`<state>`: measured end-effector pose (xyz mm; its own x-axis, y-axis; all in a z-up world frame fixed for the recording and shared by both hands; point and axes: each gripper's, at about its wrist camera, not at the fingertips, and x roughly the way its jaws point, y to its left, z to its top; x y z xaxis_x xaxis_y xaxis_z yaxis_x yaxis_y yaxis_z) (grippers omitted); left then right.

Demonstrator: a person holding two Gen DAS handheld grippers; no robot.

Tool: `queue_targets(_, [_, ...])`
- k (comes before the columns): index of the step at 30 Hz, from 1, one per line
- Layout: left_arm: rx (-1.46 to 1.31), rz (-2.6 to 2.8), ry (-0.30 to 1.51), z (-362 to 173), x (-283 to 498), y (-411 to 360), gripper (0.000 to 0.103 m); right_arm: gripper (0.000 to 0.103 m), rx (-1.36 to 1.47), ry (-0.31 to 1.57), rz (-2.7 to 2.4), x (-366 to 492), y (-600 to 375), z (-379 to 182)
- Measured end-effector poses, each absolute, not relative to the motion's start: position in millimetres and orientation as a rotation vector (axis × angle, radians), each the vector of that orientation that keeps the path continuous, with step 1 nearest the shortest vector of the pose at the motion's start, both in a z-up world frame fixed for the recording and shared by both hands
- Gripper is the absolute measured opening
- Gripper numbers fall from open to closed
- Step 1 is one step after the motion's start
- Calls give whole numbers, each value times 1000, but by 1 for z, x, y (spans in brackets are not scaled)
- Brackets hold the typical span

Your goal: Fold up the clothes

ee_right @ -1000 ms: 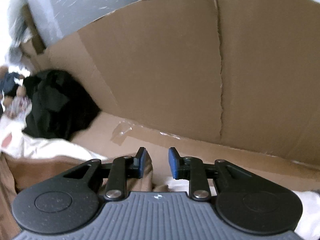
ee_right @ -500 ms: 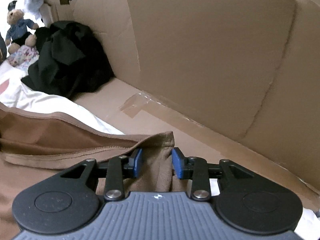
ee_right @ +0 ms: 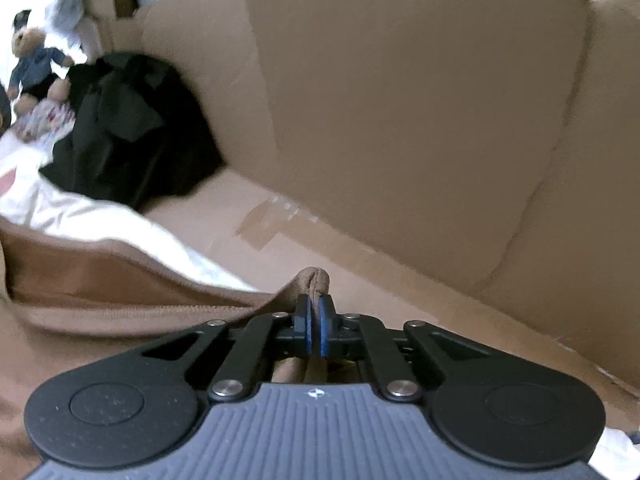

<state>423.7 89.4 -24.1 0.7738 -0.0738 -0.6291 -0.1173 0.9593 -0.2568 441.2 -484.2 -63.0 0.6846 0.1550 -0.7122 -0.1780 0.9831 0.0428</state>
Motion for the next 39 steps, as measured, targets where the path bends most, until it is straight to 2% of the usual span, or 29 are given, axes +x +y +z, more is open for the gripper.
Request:
queue_targets(11, [-339,71,722,-30,444,96,4,4,85,825,132,454,-502,-73])
queue_targets(14, [-325,85,736,-31,448,92,8,7,61,843,123,455,-497,-79])
queue_targets(15, [-328,79,732,-30,446,91,11,13,52,838,123,453,-496,-78])
queue_targets(20, [-344,74,738,-28,437,89,12,14,16,826,160,443,-496,-66])
queue_targets(24, [-319,53,746,-17,423,82,19,14,19,829,163,434,-502,-55])
queue_targets(39, [-276,-35,814,4,318,59,20,14,-10,847,208,340,-516,-6])
